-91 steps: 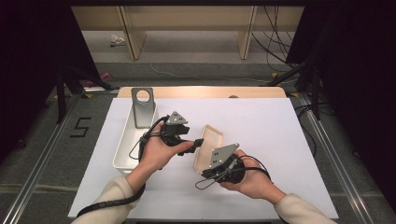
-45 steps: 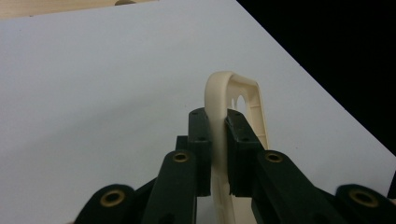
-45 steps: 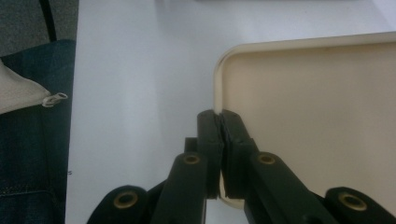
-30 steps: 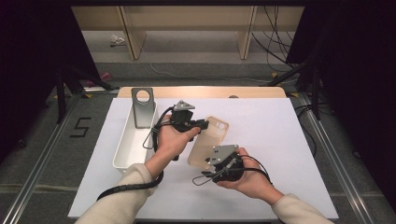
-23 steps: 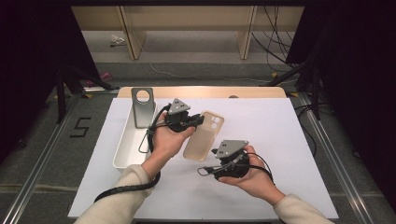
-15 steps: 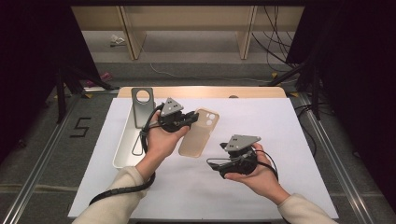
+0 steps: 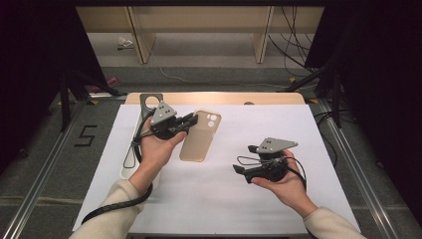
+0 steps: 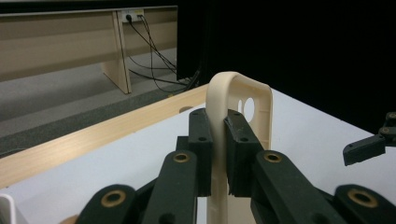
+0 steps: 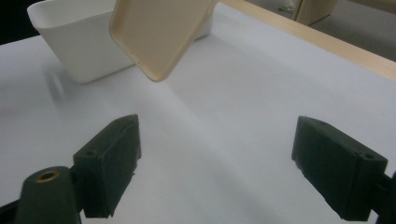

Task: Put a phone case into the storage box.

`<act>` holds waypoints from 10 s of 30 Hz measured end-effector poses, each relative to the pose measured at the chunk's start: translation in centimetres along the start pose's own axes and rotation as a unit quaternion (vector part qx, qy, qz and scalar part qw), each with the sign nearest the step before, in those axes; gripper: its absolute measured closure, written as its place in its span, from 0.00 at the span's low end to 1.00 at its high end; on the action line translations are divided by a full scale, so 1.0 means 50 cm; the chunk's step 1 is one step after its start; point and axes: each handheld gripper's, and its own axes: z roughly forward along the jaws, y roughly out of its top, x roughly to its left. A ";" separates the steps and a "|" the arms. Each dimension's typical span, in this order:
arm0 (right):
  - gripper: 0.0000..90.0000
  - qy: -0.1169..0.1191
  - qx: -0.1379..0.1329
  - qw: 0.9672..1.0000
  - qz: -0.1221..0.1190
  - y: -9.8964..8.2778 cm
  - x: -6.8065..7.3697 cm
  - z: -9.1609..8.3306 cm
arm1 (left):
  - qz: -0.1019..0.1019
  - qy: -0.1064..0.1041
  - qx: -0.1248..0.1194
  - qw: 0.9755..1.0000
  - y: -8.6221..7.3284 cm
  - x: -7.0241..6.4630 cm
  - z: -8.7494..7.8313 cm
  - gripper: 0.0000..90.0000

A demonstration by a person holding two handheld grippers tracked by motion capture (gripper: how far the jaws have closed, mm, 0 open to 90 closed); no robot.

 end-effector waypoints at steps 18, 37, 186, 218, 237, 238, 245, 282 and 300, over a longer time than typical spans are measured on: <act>0.18 -0.024 -0.027 0.999 0.032 -0.015 -0.025 -0.031 | 0.005 0.014 -0.022 1.000 0.019 0.029 -0.036 0.91; 0.18 -0.045 -0.034 0.997 0.051 -0.025 -0.046 -0.050 | -0.005 0.040 -0.043 0.998 0.034 0.078 -0.082 0.91; 0.18 -0.066 -0.059 0.993 0.080 -0.039 -0.075 -0.080 | -0.056 0.153 -0.023 0.986 -0.027 0.321 -0.039 0.91; 0.18 -0.064 -0.056 0.993 0.079 -0.039 -0.075 -0.078 | -0.072 0.153 -0.006 0.986 -0.062 0.338 -0.019 0.91; 0.18 -0.064 -0.056 0.993 0.078 -0.039 -0.075 -0.076 | -0.083 0.159 0.002 0.984 -0.081 0.350 -0.012 0.90; 0.18 -0.064 -0.056 0.993 0.077 -0.039 -0.075 -0.076 | -0.085 0.160 0.002 0.983 -0.082 0.351 -0.012 0.90; 0.18 -0.063 -0.056 0.993 0.077 -0.039 -0.075 -0.076 | -0.087 0.164 0.005 0.983 -0.086 0.354 -0.009 0.89; 0.18 -0.063 -0.054 0.994 0.076 -0.039 -0.074 -0.075 | -0.077 0.181 0.038 0.980 -0.102 0.368 0.000 0.85; 0.18 -0.063 -0.054 0.994 0.076 -0.039 -0.074 -0.075 | -0.064 0.206 0.063 0.974 -0.107 0.379 0.000 0.84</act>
